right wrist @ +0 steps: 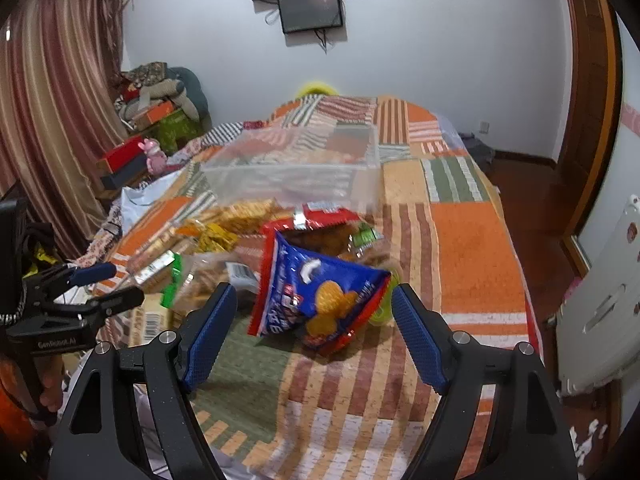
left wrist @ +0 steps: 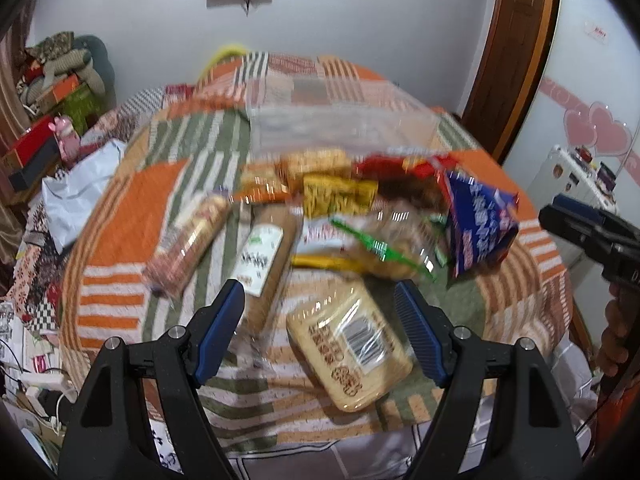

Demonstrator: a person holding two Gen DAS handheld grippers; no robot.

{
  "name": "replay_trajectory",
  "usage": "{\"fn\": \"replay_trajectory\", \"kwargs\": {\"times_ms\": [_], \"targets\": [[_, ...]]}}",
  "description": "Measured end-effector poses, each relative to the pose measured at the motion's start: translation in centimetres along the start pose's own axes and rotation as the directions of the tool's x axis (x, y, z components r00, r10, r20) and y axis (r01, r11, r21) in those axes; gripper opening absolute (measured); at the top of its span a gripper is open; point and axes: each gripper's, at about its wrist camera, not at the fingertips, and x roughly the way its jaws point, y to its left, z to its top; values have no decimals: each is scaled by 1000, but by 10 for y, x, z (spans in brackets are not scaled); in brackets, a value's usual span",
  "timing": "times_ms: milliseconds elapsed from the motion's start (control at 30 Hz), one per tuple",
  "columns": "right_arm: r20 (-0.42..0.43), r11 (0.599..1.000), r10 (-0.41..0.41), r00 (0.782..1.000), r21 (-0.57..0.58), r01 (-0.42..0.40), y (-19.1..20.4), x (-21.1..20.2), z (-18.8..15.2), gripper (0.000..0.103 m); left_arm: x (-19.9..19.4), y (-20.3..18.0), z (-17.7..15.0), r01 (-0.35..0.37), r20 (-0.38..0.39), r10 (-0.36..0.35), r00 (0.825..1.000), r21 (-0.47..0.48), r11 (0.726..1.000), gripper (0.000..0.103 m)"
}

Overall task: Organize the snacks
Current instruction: 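Grasp the cream bread loaf with left tool while right tool grasps blue cookie bag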

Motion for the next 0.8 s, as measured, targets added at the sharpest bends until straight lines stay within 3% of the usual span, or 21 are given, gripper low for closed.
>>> {"fn": "replay_trajectory", "kwargs": {"times_ms": [133, 467, 667, 800], "targets": [[-32, 1000, 0, 999, 11, 0, -2, 9, -1, 80, 15, 0, -8, 26, -64, -26, 998, -11, 1000, 78], [-102, 999, 10, 995, 32, -7, -4, 34, 0, 84, 34, -8, -16, 75, -114, -75, 991, -3, 997, 77], [-128, 999, 11, 992, 37, -7, -3, 47, 1, 95, 38, -6, -18, 102, -111, -103, 988, -17, 995, 63], [-152, 999, 7, 988, 46, 0, -2, 58, 2, 97, 37, -2, -15, 102, -91, -104, 990, -24, 994, 60]]}}
